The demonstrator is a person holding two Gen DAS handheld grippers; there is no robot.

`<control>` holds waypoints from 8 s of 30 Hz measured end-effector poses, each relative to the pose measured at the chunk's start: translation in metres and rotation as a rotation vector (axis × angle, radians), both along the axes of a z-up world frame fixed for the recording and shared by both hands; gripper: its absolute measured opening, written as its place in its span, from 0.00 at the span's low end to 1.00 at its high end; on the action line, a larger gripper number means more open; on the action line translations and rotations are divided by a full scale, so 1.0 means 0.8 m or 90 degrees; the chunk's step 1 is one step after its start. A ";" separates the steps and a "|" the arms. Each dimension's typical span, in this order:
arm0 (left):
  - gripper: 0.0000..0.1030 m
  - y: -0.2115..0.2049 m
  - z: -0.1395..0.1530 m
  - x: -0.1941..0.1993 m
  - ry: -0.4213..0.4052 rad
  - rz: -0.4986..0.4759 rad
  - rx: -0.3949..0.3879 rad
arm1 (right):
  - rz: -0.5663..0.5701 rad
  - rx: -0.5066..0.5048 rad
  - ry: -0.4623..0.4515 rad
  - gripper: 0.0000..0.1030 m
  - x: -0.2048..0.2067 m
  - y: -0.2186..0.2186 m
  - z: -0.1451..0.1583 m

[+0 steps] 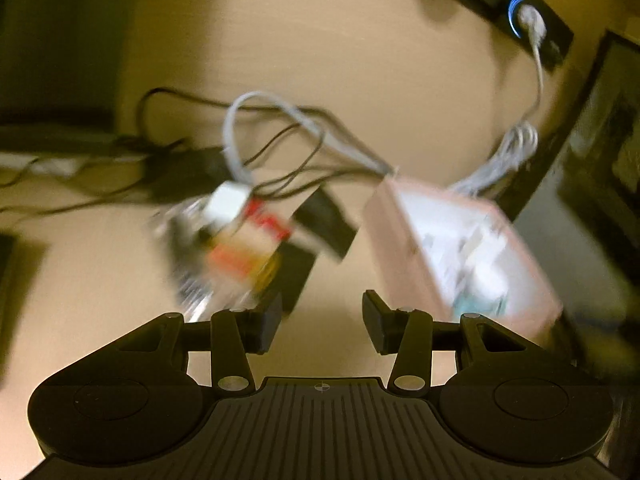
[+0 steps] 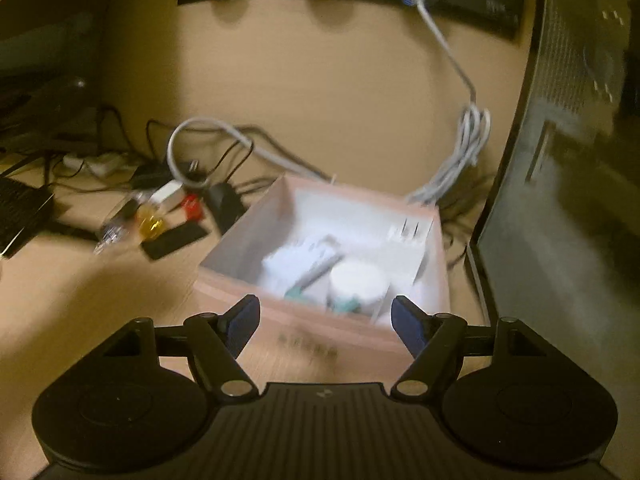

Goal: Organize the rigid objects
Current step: 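Lower the teal crank into the pink box and open the right gripper, then grasp the black cone-shaped holder with the left gripper, then lift the black holder with the left gripper while the right gripper moves to the yellow bottle, then grasp the yellow oil bottle with the right gripper, then place the black holder and yellow bottle into the pink box, opening both grippers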

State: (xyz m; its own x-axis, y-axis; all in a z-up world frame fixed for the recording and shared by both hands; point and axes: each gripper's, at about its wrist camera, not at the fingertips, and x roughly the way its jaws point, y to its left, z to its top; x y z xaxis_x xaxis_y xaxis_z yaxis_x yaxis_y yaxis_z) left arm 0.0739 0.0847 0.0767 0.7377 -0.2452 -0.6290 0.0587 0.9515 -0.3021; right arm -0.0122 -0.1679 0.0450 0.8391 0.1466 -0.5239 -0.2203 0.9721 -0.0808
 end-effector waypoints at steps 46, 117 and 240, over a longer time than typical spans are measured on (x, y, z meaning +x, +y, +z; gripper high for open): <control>0.20 -0.001 -0.041 -0.017 0.087 -0.002 0.026 | 0.021 -0.025 0.053 0.71 -0.030 0.028 -0.031; 0.52 -0.003 -0.025 -0.080 0.039 0.027 0.028 | 0.072 0.022 0.096 0.87 -0.026 0.033 -0.053; 0.50 -0.209 0.015 0.079 0.056 -0.232 0.100 | -0.179 0.033 -0.003 0.78 -0.149 -0.094 -0.014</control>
State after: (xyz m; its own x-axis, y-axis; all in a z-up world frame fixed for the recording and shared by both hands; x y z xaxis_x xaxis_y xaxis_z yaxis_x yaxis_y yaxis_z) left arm 0.1373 -0.0826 0.0889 0.5619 -0.3768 -0.7364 0.3813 0.9080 -0.1736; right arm -0.1312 -0.2432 0.0336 0.8530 -0.0657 -0.5178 0.0587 0.9978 -0.0298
